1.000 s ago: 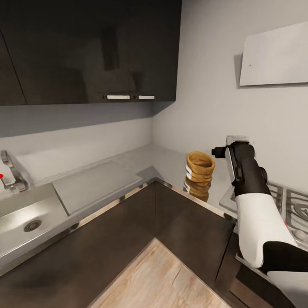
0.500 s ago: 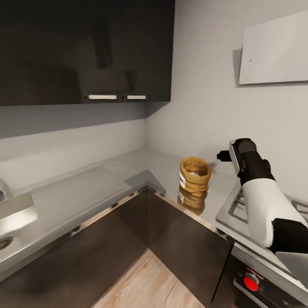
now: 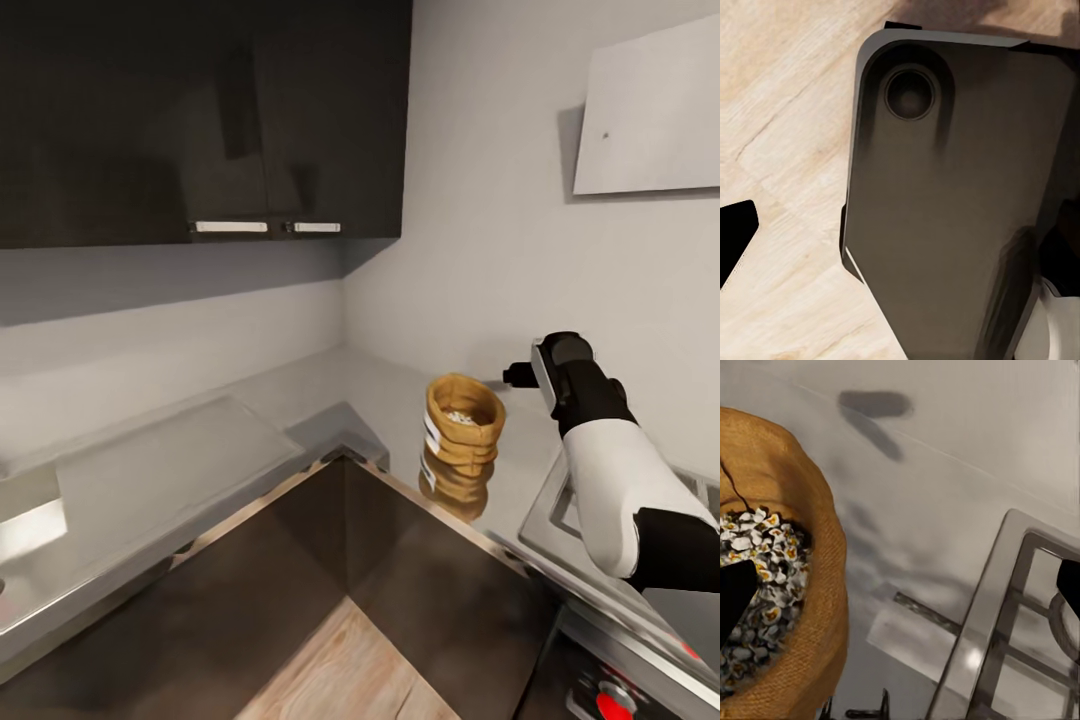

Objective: In the kitchen, take the popcorn bag from the countertop, put it into the microwave, and heat it until the popcorn is cooked so the cooked popcorn ends up inside the bag.

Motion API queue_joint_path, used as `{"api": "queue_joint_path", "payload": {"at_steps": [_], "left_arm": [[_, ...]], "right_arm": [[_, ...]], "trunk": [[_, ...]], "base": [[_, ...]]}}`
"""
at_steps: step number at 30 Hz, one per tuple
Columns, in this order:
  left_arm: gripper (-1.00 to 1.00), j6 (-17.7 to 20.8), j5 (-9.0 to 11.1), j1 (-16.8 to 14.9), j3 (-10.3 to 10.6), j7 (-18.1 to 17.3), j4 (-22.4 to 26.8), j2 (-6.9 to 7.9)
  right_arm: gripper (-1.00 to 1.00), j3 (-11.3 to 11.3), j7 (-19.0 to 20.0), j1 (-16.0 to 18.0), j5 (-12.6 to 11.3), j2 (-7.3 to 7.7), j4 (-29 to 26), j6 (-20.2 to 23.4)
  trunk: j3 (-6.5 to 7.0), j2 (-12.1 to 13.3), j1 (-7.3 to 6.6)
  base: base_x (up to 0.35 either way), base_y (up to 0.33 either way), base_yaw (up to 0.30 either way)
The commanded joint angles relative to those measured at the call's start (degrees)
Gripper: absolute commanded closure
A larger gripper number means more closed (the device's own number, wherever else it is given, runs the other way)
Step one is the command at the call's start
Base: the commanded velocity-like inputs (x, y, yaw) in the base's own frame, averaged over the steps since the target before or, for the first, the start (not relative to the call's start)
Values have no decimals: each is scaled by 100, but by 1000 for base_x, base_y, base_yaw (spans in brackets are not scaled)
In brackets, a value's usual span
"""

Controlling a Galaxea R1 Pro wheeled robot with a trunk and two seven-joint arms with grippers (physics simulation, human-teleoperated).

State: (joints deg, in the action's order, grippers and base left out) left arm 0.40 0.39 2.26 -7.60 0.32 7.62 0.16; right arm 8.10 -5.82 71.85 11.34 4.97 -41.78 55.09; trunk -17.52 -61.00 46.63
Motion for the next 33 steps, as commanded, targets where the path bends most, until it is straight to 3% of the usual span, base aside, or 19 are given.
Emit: {"api": "queue_joint_path", "payload": {"at_steps": [1, 13, 27, 33], "left_arm": [[-100, 4, 4, 2, -23, 3, 11, -4], [-100, 4, 4, 2, -24, 3, 11, -5], [-100, 4, 4, 2, -22, 3, 11, -5], [-100, 4, 4, 2, -22, 3, 11, -5]], "right_arm": [[-100, 7, 2, 5, 17, -3, 7, 21], [-100, 7, -3, 5, 17, -14, 512, 2], [-100, 7, -1, 5, 17, -22, 612, 10], [-100, 0, 2, 5, 10, -35, 959, -6]], "trunk": [[-6, -4, 3], [-6, -4, 3], [-6, -4, 3], [-6, -4, 3]], "base": [[189, 104, 0], [124, 13, 0], [131, 0, 0], [20, 0, 0]]}}
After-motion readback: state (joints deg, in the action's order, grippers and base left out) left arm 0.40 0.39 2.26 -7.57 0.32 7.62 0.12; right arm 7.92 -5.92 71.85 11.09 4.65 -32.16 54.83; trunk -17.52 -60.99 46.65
